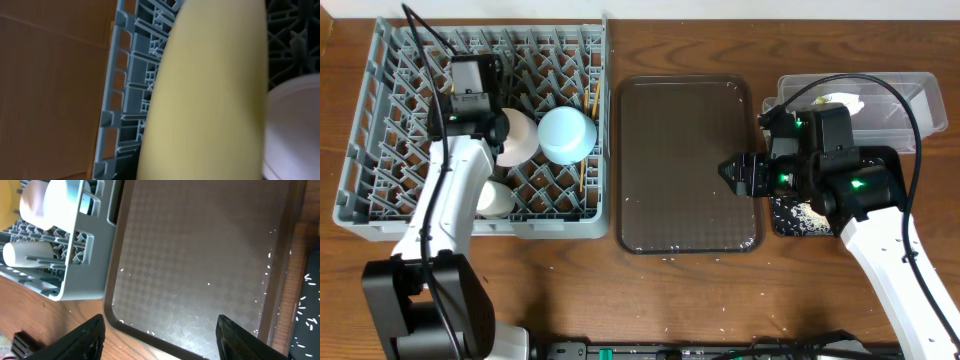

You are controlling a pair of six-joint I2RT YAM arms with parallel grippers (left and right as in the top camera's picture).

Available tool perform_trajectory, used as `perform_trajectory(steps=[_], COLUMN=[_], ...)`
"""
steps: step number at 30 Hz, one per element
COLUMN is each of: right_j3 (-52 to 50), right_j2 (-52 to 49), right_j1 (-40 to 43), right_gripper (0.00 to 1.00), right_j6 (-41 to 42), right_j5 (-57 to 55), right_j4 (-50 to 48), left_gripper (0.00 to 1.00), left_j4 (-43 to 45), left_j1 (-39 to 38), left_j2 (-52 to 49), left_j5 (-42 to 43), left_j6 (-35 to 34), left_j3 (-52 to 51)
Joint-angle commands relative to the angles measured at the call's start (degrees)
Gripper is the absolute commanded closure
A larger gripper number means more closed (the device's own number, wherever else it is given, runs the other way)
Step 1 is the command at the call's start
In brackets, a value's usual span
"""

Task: Sort waste into correct bins and load items into the dishwasher
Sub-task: 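Lower the yellow plate upright into the rack beside the pink bowl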

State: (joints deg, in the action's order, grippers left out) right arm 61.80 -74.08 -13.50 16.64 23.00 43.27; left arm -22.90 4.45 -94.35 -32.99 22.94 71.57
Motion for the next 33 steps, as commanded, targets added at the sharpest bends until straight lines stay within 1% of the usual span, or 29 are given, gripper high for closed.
perform_trajectory(steps=[1, 6, 9, 12, 14, 19, 20, 21, 22, 24, 25, 27, 33], right_j3=[0.28, 0.28, 0.28, 0.28, 0.28, 0.28, 0.28, 0.28, 0.28, 0.28, 0.28, 0.28, 0.28], right_j2=[0.68, 0.68, 0.68, 0.68, 0.68, 0.68, 0.68, 0.68, 0.70, 0.68, 0.68, 0.68, 0.70], right_j1=[0.46, 0.46, 0.46, 0.46, 0.46, 0.46, 0.46, 0.46, 0.46, 0.46, 0.46, 0.46, 0.46], right_gripper=[0.31, 0.31, 0.31, 0.31, 0.31, 0.30, 0.30, 0.30, 0.30, 0.30, 0.30, 0.30, 0.31], right_j6=[-1.05, -1.07, -1.07, -1.05, -1.05, -1.05, -1.05, -1.05, -1.05, -1.05, -1.05, -1.05, -1.05], right_j5=[-0.98, -1.05, -1.20, -1.20, -1.18, -1.20, -1.18, -1.18, -1.18, -1.18, -1.18, -1.18, -1.16], right_j4=[0.28, 0.26, 0.26, 0.26, 0.28, 0.26, 0.26, 0.28, 0.28, 0.31, 0.31, 0.31, 0.96], left_gripper=[0.92, 0.92, 0.92, 0.83, 0.60, 0.35, 0.28, 0.24, 0.18, 0.11, 0.09, 0.09, 0.08], left_j4=[1.22, 1.66, 2.93, 3.54, 3.85, 3.89, 3.76, 3.67, 3.54, 3.08, 2.47, 2.23, 1.99], left_j1=[1.81, 3.58, 3.63, 3.63, 3.63, 3.45, 3.23, 2.93, 2.60, 1.49, 0.61, -0.76, -3.58], left_j2=[-1.44, -3.61, -5.31, -5.77, -5.77, -5.64, -5.53, -5.27, -5.03, -3.98, -3.04, -1.40, 3.23], left_j5=[2.10, 7.21, 7.28, 7.28, 7.26, 7.26, 7.26, 7.28, 7.28, 7.58, 9.03, 10.91, 11.15], left_j6=[0.39, 0.39, 0.42, 0.42, 0.42, 0.37, 0.35, 0.00, -0.85, -3.61, -3.76, -4.07, -4.61], left_j3=[0.22, 0.22, 0.22, 0.22, 0.22, 0.22, 0.22, 0.22, 0.22, 0.22, 0.24, 0.24, 0.24])
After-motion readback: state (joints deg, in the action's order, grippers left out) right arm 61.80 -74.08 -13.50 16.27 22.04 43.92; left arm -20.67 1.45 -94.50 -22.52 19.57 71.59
